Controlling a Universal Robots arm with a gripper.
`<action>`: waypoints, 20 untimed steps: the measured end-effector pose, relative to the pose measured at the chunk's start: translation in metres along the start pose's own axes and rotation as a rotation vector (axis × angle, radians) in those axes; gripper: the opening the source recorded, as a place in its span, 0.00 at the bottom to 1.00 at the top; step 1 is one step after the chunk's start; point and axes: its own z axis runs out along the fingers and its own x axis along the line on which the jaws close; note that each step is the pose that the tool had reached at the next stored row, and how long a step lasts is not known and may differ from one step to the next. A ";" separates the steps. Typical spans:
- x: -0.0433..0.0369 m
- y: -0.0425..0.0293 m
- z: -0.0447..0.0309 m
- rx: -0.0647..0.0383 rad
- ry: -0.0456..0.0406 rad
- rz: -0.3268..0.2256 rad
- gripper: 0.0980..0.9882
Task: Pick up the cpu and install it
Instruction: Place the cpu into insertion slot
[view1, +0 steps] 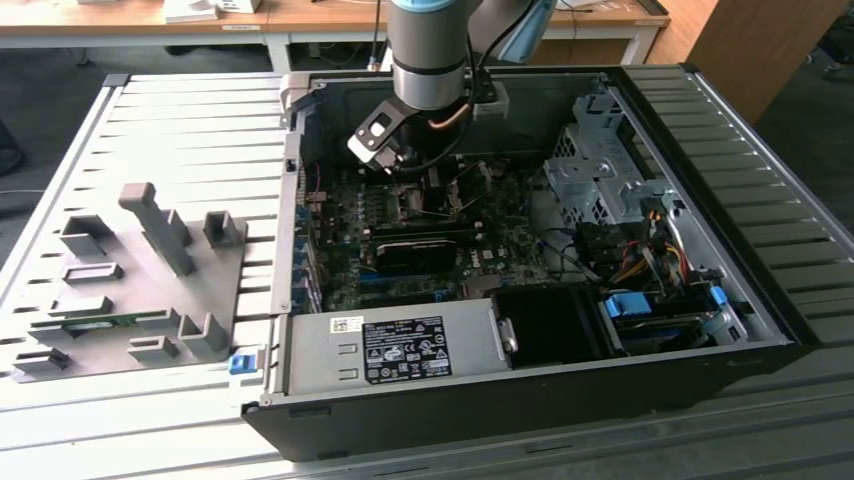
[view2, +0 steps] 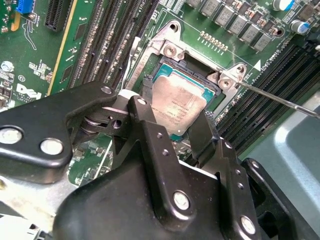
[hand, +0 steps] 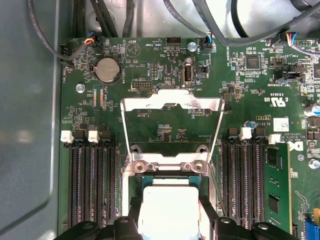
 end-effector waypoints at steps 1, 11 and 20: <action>0.0000 0.0000 0.0002 0.000 -0.0003 0.000 0.48; 0.0000 -0.0001 0.0018 0.000 0.0002 0.000 0.48; 0.0000 0.0001 -0.0013 0.002 0.0001 0.000 0.48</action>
